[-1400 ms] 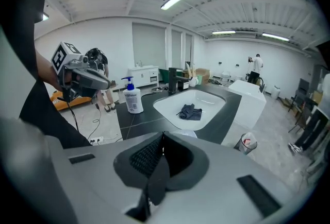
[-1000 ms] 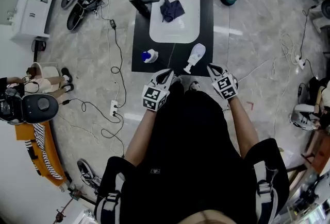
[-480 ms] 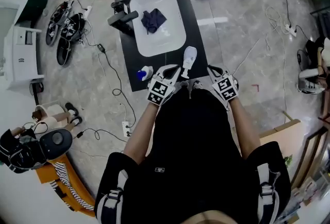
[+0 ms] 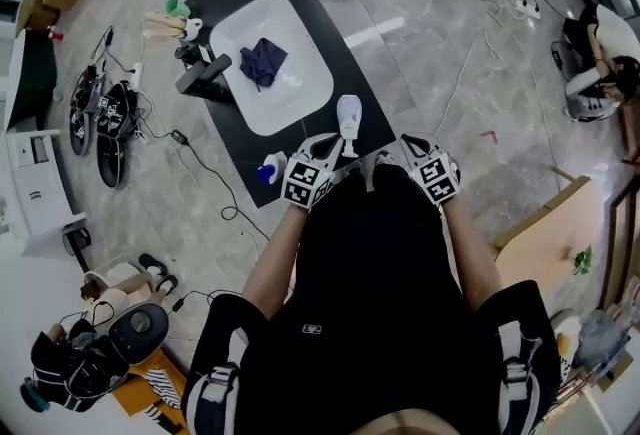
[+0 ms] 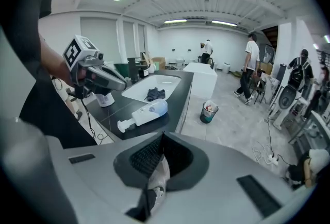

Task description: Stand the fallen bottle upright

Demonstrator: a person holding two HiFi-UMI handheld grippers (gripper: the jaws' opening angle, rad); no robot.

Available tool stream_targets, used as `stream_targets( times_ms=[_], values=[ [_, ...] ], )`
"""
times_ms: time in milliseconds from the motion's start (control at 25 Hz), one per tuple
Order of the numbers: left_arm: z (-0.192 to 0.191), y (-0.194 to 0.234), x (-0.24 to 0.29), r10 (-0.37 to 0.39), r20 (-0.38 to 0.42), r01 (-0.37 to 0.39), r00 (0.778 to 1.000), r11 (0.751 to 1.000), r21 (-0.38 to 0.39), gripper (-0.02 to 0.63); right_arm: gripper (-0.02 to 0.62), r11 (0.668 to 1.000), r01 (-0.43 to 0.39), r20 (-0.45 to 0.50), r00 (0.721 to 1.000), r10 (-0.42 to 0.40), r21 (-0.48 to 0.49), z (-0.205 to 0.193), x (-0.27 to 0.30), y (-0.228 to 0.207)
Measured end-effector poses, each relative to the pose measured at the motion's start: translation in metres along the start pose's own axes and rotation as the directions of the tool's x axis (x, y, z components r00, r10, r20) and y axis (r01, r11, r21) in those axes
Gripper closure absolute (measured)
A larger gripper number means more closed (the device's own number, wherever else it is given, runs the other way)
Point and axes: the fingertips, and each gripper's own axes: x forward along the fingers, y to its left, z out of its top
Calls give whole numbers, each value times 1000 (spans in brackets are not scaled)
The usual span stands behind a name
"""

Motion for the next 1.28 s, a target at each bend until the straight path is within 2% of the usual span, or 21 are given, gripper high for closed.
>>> stream_targets(
  times_ms=[160, 400, 560, 760, 880, 1080, 1200, 1280],
  values=[
    [-10, -4, 2, -23, -13, 22, 1000, 1000, -20, 591, 535, 1000, 5, -11, 1000, -5, 5, -1, -3, 6],
    [-15, -6, -1, -10, -8, 10, 1000, 998, -58, 592, 535, 999, -29, -14, 999, 29, -29, 13, 7, 8],
    [-15, 4, -6, 39, 13, -38, 999, 995, -91, 591, 535, 993, -80, -11, 997, 79, -84, 29, 21, 8],
    [-10, 21, -10, 149, 40, -142, 988, 978, -154, 591, 535, 971, -171, -20, 985, 170, -169, 48, 41, -2],
    [-6, 28, -8, 238, 52, -222, 970, 952, -209, 591, 535, 937, -252, -44, 968, 249, -241, 57, 54, -10],
    [-3, 25, -1, 376, 45, -344, 925, 884, -317, 591, 535, 851, -369, -96, 928, 360, -374, 76, 67, -29],
    [-8, 19, 13, 440, 1, -416, 898, 852, -319, 591, 535, 801, -419, -122, 905, 409, -427, 83, 76, -48],
    [-15, 16, 25, 460, -34, -449, 887, 843, -297, 574, 535, 769, -449, -143, 889, 434, -454, 80, 83, -59]
  ],
)
